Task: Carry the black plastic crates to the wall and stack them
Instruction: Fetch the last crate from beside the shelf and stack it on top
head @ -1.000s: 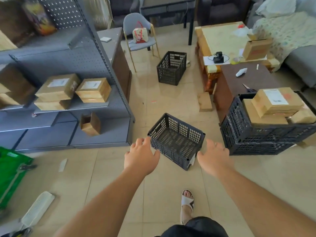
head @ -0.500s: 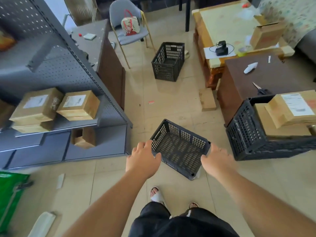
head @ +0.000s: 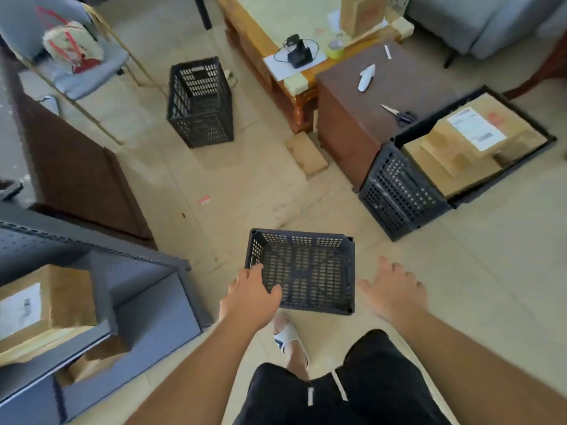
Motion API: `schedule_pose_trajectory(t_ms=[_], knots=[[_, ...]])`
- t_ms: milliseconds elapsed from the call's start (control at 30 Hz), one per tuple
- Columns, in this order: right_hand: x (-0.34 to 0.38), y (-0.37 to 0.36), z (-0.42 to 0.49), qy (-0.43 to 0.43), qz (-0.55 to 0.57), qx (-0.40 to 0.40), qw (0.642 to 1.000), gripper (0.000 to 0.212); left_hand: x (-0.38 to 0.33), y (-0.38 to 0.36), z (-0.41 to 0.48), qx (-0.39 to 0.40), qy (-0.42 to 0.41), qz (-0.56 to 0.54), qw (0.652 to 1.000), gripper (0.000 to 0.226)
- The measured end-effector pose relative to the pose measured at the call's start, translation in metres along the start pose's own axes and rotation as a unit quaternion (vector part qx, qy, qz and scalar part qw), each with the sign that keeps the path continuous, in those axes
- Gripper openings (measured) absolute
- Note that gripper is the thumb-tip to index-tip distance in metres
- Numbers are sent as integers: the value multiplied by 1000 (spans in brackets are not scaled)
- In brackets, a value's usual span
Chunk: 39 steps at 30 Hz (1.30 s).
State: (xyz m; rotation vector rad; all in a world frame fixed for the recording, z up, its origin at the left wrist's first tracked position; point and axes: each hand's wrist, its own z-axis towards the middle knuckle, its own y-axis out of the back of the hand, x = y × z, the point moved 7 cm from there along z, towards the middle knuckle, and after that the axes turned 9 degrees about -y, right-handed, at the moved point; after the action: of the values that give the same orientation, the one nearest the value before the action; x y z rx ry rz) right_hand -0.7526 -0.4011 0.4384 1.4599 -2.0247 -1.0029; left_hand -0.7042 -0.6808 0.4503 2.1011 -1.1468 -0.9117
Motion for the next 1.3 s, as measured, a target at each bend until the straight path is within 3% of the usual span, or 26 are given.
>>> schedule_pose_trajectory(t_ms=[333, 700, 1000, 1300], knots=[[17, -36, 69, -78, 79, 53, 992, 49, 45, -25, 80, 53, 24, -36, 998, 57], [36, -145, 165, -166, 151, 110, 968, 55, 119, -109, 197, 72, 97, -147, 982, 53], [59, -241, 245, -216, 206, 107, 948, 54, 189, -179, 305, 99, 108, -139, 979, 47], [51, -335, 326, -219, 208, 89, 949, 54, 250, -257, 393, 69, 155, -147, 974, 50]])
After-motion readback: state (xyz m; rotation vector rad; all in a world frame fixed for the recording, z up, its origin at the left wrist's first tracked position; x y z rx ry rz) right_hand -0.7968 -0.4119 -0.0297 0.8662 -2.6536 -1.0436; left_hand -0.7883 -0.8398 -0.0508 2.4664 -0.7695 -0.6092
